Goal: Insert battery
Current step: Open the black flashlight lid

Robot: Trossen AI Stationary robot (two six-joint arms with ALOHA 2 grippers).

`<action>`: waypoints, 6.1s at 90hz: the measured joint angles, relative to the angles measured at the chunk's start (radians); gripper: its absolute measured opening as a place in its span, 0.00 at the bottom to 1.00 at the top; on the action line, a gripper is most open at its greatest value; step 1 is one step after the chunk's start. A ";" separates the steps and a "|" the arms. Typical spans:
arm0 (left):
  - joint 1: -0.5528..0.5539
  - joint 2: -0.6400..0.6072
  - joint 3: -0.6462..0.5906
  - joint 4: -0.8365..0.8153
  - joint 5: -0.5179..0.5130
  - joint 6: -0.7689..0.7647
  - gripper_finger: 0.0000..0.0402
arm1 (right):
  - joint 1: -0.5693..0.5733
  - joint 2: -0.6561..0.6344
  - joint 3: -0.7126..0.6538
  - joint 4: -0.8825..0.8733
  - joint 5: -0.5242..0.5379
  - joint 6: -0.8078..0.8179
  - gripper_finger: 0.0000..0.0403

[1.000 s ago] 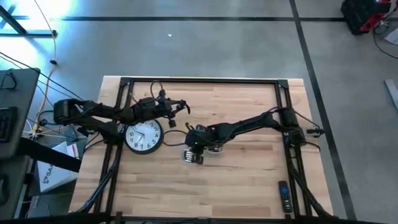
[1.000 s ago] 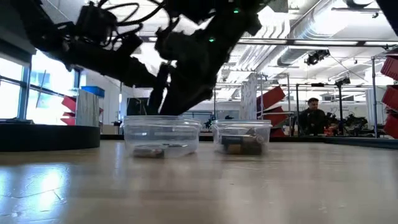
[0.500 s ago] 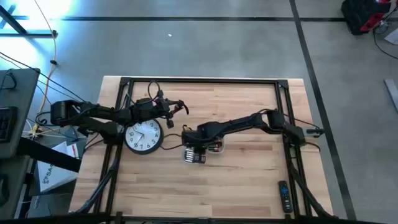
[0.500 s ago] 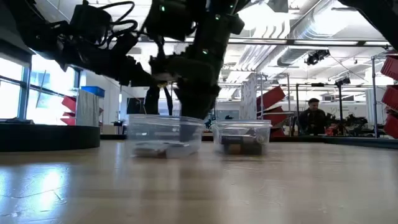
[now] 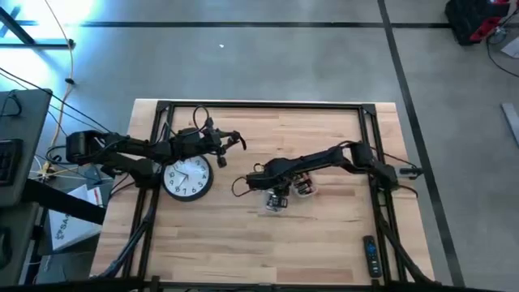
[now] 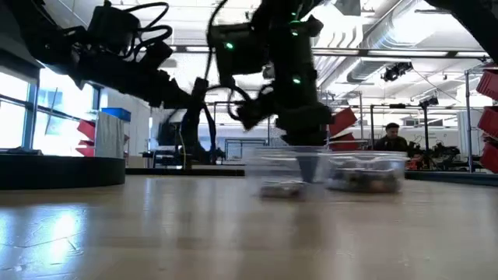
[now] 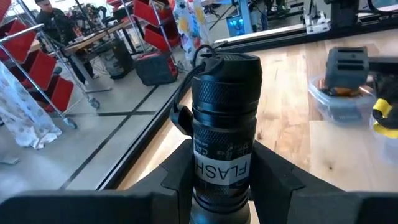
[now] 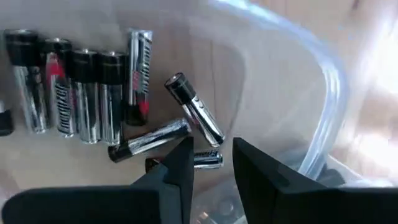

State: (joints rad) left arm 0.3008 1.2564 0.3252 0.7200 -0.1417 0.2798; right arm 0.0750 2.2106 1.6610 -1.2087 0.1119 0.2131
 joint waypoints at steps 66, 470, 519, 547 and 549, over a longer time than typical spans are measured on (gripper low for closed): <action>-0.013 0.000 0.000 0.027 0.149 -0.010 0.24 | -0.154 -0.680 -0.862 0.201 0.040 0.460 0.19; -0.144 0.985 0.464 0.659 0.976 -0.284 0.24 | -0.125 -0.547 -0.723 1.255 -0.500 -0.770 0.20; -0.155 0.984 0.579 0.618 1.282 -0.400 0.24 | -0.067 -0.525 -0.722 1.416 -0.658 -0.889 0.20; -0.136 0.984 0.560 0.617 1.279 -0.425 0.24 | -0.057 -0.528 -0.720 1.415 -0.538 -0.703 0.30; -0.130 0.984 0.555 0.619 1.277 -0.427 0.24 | -0.056 -0.531 -0.720 1.409 -0.512 -0.688 0.31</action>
State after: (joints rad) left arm 0.1709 2.2402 0.8798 1.3392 1.1349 -0.1473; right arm 0.0188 1.6792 0.9413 0.2004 -0.4004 -0.4747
